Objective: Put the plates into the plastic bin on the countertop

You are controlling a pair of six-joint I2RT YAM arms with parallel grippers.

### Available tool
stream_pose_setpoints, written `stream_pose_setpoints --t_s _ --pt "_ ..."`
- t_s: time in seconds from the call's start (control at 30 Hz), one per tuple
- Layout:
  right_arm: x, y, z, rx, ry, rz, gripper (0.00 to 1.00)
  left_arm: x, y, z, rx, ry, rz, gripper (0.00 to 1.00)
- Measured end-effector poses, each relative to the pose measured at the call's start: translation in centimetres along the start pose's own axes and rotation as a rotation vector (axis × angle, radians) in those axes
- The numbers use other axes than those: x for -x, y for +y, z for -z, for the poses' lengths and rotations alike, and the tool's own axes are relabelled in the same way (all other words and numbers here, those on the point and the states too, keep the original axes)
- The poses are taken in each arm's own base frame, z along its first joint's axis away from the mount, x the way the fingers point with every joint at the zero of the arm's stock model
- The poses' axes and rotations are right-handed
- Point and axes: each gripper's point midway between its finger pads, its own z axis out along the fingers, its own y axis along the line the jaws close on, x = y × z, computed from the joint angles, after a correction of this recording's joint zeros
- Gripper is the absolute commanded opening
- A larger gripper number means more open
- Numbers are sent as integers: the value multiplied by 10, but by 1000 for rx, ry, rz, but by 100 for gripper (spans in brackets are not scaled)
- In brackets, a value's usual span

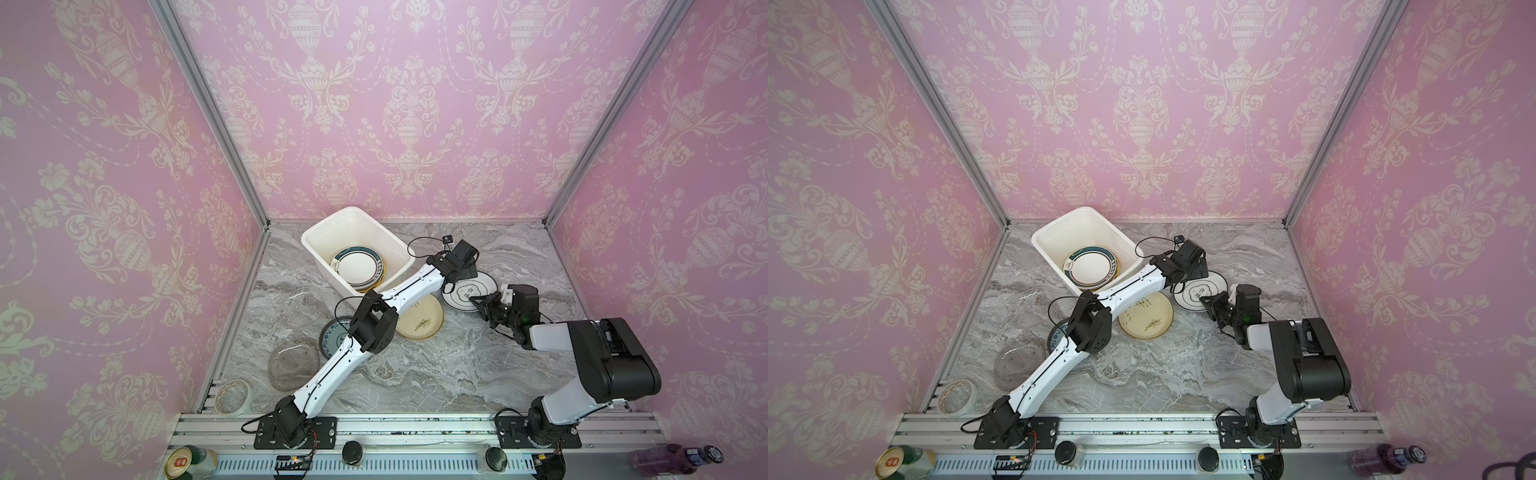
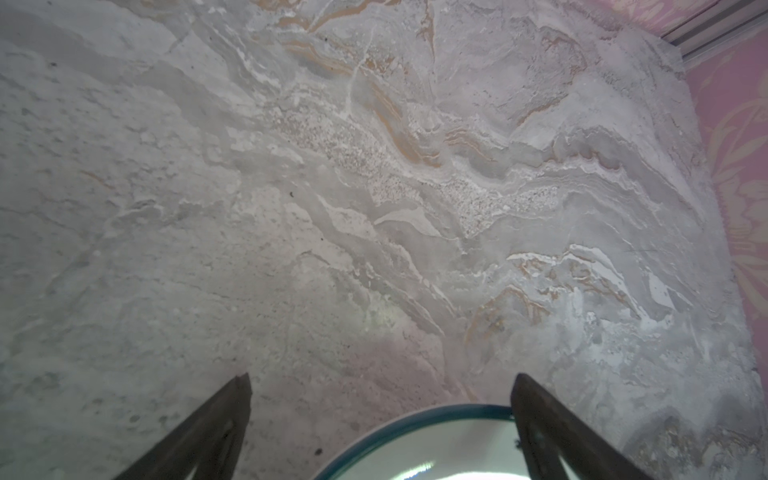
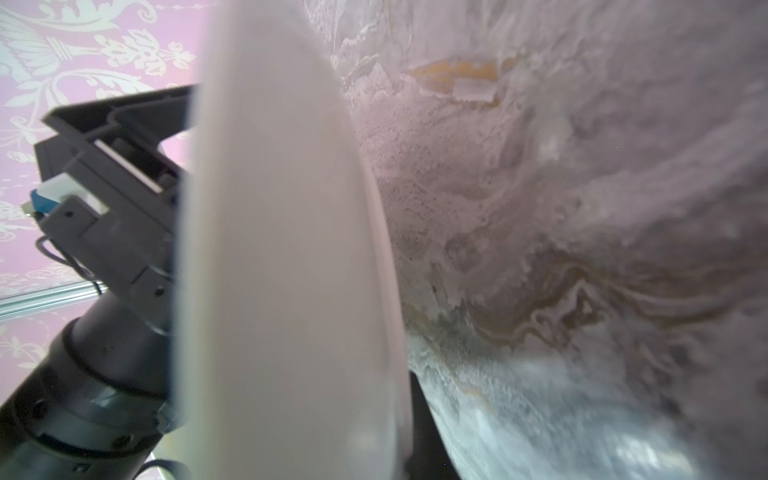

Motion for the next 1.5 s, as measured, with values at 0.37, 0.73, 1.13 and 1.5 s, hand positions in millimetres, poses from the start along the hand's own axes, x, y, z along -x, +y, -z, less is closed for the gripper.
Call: stream_pose_setpoints --t_s 0.37,0.73,1.13,1.5 --pt "-13 43 79 -89 -56 175 0 54 -74 92 -230 -91 -32 99" --pt "-54 58 156 -93 -54 216 0 111 -116 223 -386 -239 -171 99" --pt "-79 121 208 9 3 322 0 171 -45 369 -272 -340 -150 99" --pt "-100 144 205 45 100 308 0 119 90 410 134 -175 -15 99"
